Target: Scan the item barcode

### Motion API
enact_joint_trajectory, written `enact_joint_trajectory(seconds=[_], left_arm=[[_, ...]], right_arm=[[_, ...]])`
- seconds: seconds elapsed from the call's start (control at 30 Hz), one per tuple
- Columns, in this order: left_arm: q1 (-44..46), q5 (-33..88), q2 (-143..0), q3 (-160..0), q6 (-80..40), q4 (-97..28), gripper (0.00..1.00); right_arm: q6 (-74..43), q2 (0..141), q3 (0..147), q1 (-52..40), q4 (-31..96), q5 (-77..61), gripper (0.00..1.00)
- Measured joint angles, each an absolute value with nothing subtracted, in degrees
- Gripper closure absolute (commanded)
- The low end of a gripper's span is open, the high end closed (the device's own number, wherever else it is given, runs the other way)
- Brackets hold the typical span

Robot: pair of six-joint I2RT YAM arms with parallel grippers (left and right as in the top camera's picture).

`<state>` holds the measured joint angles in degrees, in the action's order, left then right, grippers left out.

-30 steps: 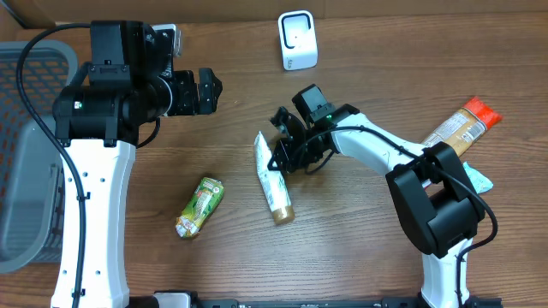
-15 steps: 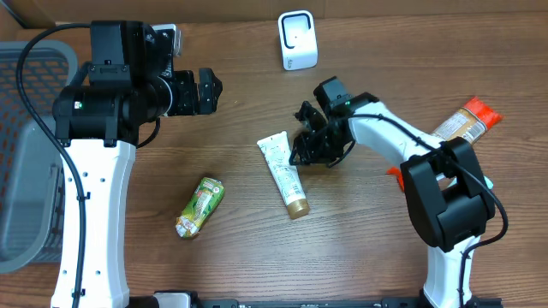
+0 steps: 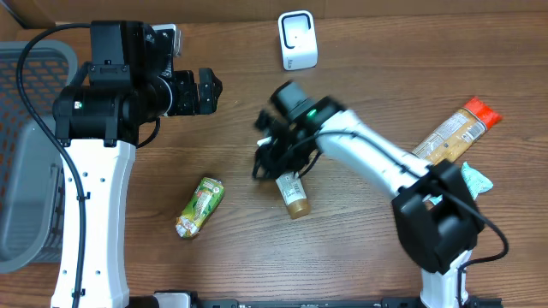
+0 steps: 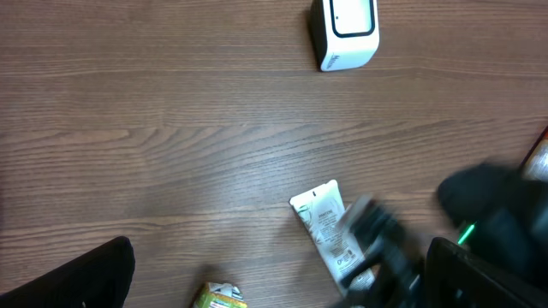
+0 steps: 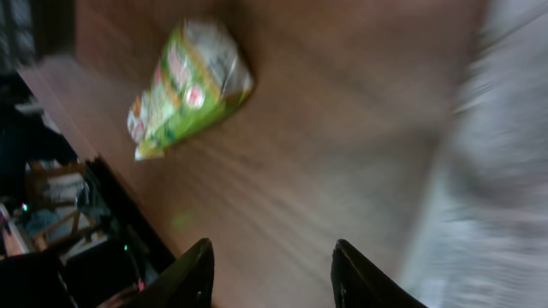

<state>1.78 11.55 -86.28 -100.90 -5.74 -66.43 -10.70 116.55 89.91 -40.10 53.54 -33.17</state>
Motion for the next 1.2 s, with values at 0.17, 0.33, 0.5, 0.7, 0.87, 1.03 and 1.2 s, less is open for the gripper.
enact_joint_trajectory(seconds=[0.17, 0.33, 0.5, 0.7, 0.87, 1.03, 1.2], left_arm=[[1.8, 11.6, -86.3, -100.9, -5.7, -66.5, 0.0], [1.8, 11.6, -86.3, -100.9, -5.7, -66.5, 0.0], [1.8, 11.6, -86.3, -100.9, -5.8, -66.4, 0.01], [1.8, 11.6, -86.3, -100.9, -5.7, -66.5, 0.01], [1.8, 11.6, -86.3, -100.9, -5.7, -66.4, 0.0], [1.8, 11.6, -86.3, -100.9, -5.7, -66.4, 0.0], [1.8, 11.6, -86.3, -100.9, -5.7, -66.5, 0.0]], right_arm=[[-17.6, 116.6, 85.3, -45.9, 53.1, -27.3, 0.53], [-21.8, 116.6, 81.5, -46.2, 57.3, -20.2, 0.53], [-24.8, 116.6, 81.1, -44.1, 63.8, -8.3, 0.54], [-26.3, 116.6, 81.0, -36.9, 60.2, 4.3, 0.55], [-21.2, 116.6, 80.9, -28.9, 50.8, 8.8, 0.54], [-14.0, 116.6, 80.9, -21.7, 42.8, 7.7, 0.54], [-11.7, 116.6, 80.9, -16.1, 39.7, -6.2, 0.59]])
